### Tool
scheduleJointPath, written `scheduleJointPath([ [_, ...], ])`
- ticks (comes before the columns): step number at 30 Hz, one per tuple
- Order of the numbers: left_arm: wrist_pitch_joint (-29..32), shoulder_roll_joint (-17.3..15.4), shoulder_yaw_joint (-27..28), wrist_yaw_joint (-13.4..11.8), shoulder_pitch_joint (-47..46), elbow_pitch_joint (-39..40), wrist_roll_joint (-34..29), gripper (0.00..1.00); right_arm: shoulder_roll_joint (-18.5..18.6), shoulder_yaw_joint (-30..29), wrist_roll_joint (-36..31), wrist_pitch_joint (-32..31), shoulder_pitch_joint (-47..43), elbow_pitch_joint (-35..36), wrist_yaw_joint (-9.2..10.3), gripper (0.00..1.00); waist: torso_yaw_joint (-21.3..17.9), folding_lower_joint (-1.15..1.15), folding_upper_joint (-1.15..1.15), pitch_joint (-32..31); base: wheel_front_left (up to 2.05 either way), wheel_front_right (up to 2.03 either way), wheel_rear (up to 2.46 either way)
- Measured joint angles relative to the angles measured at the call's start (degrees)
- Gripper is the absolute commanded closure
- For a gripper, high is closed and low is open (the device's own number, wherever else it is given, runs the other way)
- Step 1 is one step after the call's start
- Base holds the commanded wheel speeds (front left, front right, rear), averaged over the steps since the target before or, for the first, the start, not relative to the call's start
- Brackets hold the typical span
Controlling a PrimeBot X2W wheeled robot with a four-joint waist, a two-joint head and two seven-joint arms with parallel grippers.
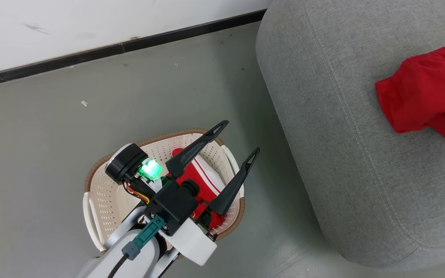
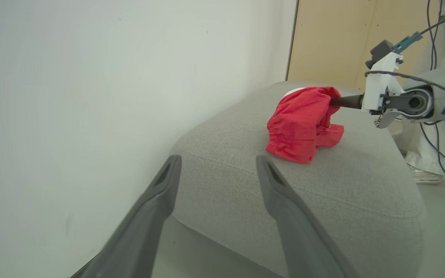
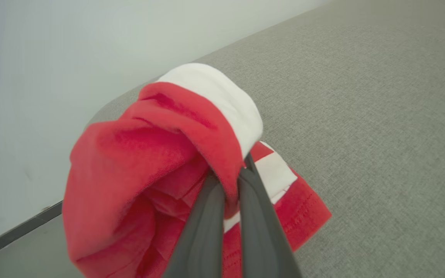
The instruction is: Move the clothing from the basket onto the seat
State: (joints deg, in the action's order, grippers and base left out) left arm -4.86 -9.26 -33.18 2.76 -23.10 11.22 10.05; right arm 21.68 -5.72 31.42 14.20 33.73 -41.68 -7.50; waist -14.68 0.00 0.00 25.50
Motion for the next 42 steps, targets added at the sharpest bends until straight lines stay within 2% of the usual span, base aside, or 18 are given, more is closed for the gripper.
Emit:
scheduleJointPath([
  [1,0.0,0.0,0.0,0.0,0.0,-0.2,0.0,0.0,-0.1,-0.4,-0.4,0.0,0.0,0.0,0.0,0.58,-0.1,0.0,0.0,-0.1,0.0,0.0,0.0],
  [2,-0.1,0.0,0.0,0.3,0.0,-0.3,0.0,0.0,-0.2,-0.8,-0.7,0.0,0.0,0.1,0.0,0.15,-0.1,0.0,0.0,-0.1,0.0,0.0,0.0],
  [3,-0.3,0.0,0.0,0.4,0.0,-0.5,0.0,0.0,-0.3,-1.1,-0.9,0.0,-0.1,0.2,0.0,0.0,-0.2,0.0,0.0,-0.2,0.0,0.0,0.0],
  [15,-1.1,-0.1,0.3,0.4,0.0,-2.1,0.5,0.0,-1.6,-2.9,-3.2,0.0,-4.5,3.0,0.0,0.0,-1.4,0.0,0.0,-1.6,0.0,0.0,0.0],
  [26,-2.4,-0.7,3.0,-0.2,1.0,-3.5,1.2,0.0,-1.4,-2.0,-6.3,0.0,-9.2,14.1,0.0,0.0,-3.3,0.0,0.0,-3.4,0.0,0.0,0.0],
  [38,-5.8,-1.9,10.4,-5.2,5.2,-6.3,2.7,0.0,-1.4,0.9,-11.2,0.0,-8.7,24.7,0.0,0.0,-3.2,0.0,0.0,-6.8,0.0,0.0,0.0],
  [42,-6.9,-2.1,14.4,-7.7,7.4,-7.5,4.4,0.0,-3.6,4.1,-13.6,0.3,-7.6,27.9,0.0,0.0,-1.9,0.0,0.0,-8.3,0.0,0.0,0.0],
])
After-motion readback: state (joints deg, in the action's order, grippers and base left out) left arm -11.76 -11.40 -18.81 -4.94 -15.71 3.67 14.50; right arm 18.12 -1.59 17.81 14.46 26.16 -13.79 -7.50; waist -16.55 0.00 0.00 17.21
